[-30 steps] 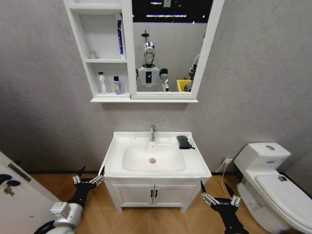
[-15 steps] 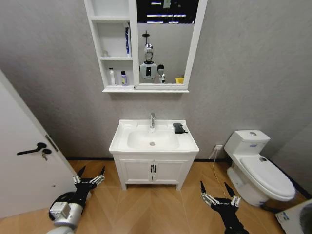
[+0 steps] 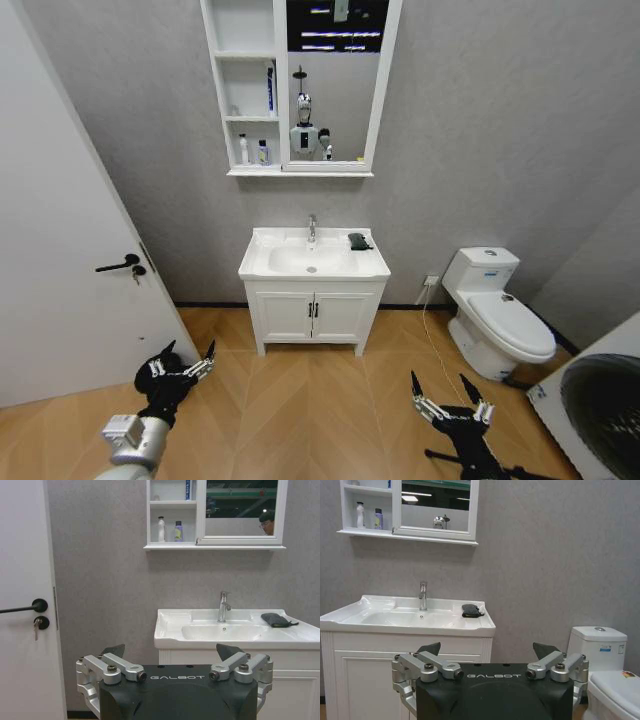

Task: Move facial cleanser and shampoo from washbasin to cabinet, then wipe washbasin with towel.

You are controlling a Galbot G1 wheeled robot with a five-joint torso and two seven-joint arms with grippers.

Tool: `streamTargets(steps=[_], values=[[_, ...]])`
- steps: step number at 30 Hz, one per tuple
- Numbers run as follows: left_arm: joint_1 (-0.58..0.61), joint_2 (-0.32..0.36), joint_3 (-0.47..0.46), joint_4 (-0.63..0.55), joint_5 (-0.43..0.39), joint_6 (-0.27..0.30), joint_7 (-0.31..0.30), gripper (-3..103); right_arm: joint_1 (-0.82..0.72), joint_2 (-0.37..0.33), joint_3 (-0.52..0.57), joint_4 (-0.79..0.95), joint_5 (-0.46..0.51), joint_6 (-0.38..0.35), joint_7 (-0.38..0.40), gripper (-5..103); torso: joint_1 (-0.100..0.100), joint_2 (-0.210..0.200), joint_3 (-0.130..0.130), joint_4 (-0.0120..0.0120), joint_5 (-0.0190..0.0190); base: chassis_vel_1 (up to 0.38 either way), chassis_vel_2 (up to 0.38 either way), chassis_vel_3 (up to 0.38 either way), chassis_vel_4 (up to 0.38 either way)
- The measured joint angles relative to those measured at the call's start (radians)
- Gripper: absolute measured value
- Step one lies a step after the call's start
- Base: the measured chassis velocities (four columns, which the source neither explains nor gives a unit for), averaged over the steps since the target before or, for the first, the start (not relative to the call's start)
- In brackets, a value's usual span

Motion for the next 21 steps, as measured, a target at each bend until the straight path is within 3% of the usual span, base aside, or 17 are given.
streamTargets(steps=[1, 5, 8, 21], values=[[0.000, 0.000, 0.000, 0.000, 0.000, 0.000, 0.000, 100, 0.000, 0.000, 0.000, 0.000, 0.000, 0.000, 0.000, 100, -0.001, 0.001, 0.000, 0.0004, 0.0016, 0.276, -0.300, -0.255, 0.260], [0.000, 0.000, 0.000, 0.000, 0.000, 0.000, 0.000, 100, 0.000, 0.000, 0.000, 0.000, 0.000, 0.000, 0.000, 100, -0.001, 0.001, 0.000, 0.0005, 0.0008, 0.161, -0.104, -0.192, 0.186], [0.000, 0.000, 0.000, 0.000, 0.000, 0.000, 0.000, 100, 0.000, 0.000, 0.000, 0.000, 0.000, 0.000, 0.000, 100, 0.000, 0.000, 0.000, -0.0003, 0.0012, -0.028, 0.035, -0.021, -0.007], [0.000, 0.000, 0.000, 0.000, 0.000, 0.000, 0.000, 100, 0.000, 0.000, 0.000, 0.000, 0.000, 0.000, 0.000, 100, 0.000, 0.000, 0.000, 0.0003, 0.0010, -0.038, 0.026, 0.047, -0.025]])
